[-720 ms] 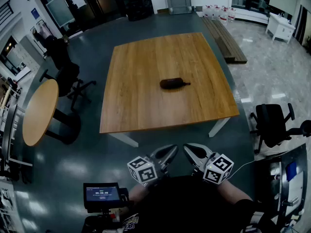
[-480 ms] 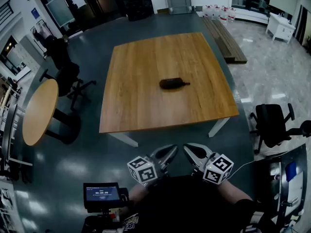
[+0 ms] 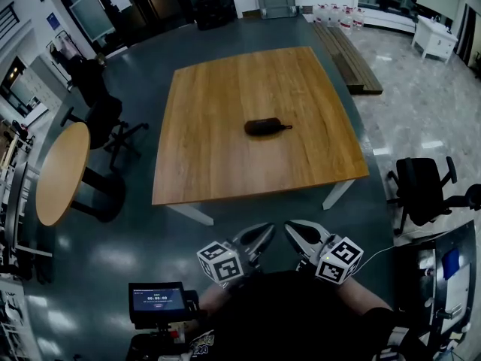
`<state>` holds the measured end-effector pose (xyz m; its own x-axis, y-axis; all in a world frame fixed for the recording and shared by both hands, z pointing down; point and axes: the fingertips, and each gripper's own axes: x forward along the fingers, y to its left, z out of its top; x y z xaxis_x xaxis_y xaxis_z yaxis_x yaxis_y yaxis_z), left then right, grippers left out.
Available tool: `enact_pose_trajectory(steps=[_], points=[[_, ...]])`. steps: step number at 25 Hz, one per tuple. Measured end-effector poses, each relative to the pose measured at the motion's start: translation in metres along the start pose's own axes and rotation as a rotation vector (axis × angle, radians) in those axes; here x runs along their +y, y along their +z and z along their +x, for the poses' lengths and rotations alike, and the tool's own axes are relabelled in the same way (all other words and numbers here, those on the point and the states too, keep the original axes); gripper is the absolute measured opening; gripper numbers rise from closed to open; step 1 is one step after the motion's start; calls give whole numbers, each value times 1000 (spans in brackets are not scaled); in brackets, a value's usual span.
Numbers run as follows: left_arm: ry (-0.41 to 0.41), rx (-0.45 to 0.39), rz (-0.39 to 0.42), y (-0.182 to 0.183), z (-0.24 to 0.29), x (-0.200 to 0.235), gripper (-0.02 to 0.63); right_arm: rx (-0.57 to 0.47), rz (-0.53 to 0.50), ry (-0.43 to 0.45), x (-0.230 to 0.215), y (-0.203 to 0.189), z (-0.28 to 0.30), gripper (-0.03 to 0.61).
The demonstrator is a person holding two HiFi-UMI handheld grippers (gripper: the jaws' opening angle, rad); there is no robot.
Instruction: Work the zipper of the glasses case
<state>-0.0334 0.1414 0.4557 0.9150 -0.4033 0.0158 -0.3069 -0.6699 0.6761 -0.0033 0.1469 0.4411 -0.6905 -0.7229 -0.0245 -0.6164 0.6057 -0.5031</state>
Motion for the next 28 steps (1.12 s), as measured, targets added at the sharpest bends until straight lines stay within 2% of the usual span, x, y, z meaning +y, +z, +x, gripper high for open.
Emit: enact_pose_trajectory(steps=[9, 15, 21, 25, 28], points=[[52, -46, -42, -1, 23, 2, 2, -29, 46, 9, -26, 20, -25, 25], [166, -157, -103, 8, 30, 19, 2, -39, 71, 1, -55, 35, -45, 55], [233, -174, -113, 11, 31, 35, 2, -28, 108, -14, -85, 34, -42, 56], [261, -170, -130, 25, 29, 57, 2, -6, 79, -24, -100, 34, -18, 61], [258, -163, -150, 36, 34, 80, 2, 38, 7, -47, -115, 31, 6, 71]])
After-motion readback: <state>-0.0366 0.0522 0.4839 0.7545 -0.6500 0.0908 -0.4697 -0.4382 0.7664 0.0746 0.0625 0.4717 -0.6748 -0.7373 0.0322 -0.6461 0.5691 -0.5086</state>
